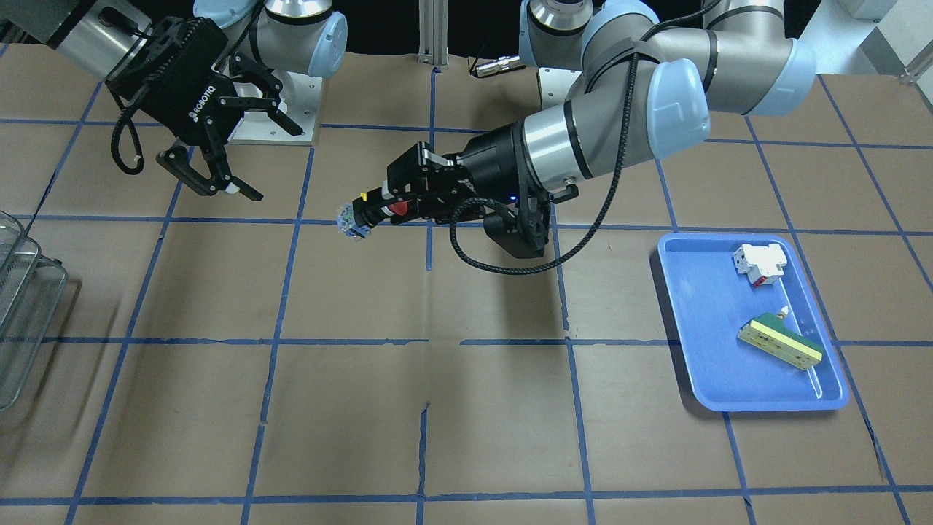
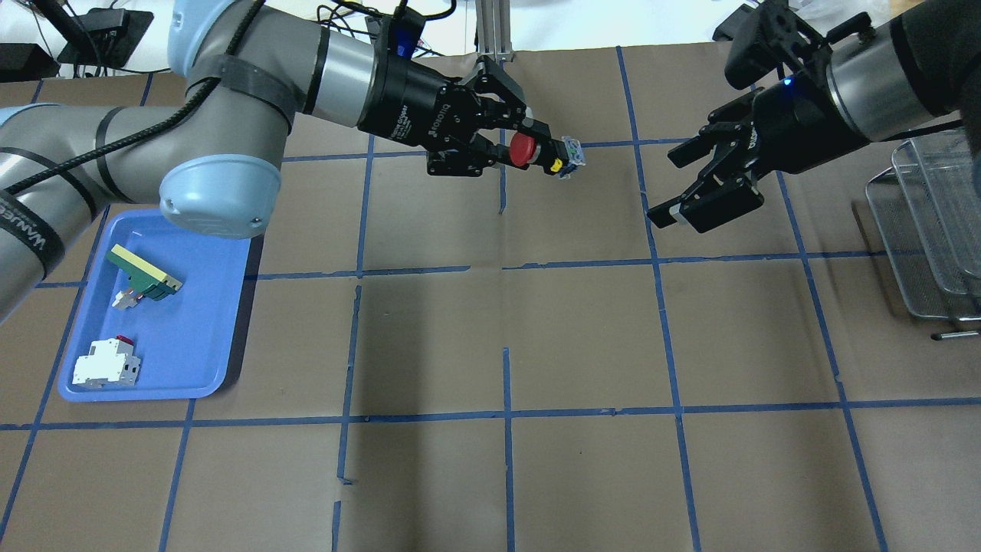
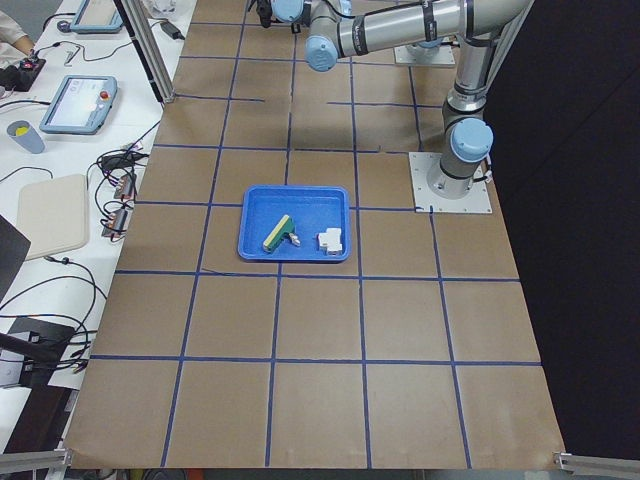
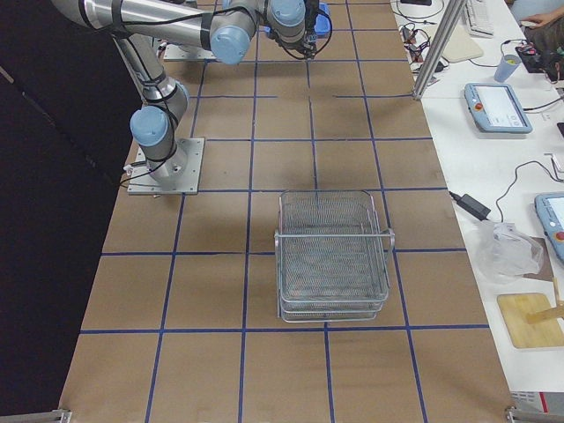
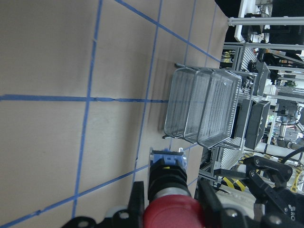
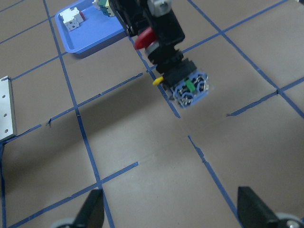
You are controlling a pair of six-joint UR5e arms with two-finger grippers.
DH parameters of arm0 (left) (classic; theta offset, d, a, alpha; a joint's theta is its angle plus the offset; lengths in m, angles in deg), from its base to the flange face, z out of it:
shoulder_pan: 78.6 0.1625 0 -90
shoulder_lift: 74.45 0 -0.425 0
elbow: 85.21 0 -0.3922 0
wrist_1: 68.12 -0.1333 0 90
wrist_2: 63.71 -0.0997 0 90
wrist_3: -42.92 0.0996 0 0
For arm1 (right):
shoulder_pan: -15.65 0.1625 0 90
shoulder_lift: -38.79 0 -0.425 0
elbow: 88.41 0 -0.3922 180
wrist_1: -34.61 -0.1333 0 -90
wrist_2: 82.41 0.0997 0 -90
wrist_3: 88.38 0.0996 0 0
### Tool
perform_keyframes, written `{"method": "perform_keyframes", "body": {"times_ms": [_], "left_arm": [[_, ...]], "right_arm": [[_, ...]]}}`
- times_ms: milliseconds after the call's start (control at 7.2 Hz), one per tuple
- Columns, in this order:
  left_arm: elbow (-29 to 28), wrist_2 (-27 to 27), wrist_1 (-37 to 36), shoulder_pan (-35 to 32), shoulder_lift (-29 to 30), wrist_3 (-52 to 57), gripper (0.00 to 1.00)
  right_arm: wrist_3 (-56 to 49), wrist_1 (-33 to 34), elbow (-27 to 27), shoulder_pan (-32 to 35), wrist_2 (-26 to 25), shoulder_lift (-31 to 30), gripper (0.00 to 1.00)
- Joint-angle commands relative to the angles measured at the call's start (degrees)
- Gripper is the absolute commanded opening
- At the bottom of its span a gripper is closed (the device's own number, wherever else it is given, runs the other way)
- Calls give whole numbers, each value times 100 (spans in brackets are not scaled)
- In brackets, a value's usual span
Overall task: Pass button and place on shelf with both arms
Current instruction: 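Carry the red button toward the right gripper while the right gripper approaches, then close the right gripper on the button's base beside the left gripper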
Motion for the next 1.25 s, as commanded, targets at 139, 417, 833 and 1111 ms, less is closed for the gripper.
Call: {"method": "perform_keyframes", "body": {"times_ms": [139,417,833,1111], "left_arm": [[-3,20,-210,-449,34,-449,0],[-64,38,-262,-546,52,-458,0],[-99,11,-517,-784,157,-458,0],[-117,11,-710,-950,149,-458,0]], "right_arm": [[-1568,-76,262,-700,699,7,100],[-2170,-85,325,-728,753,-37,100],[-2345,-93,448,-702,912,-72,100],[-2347,-93,465,-675,921,-90,100]]}}
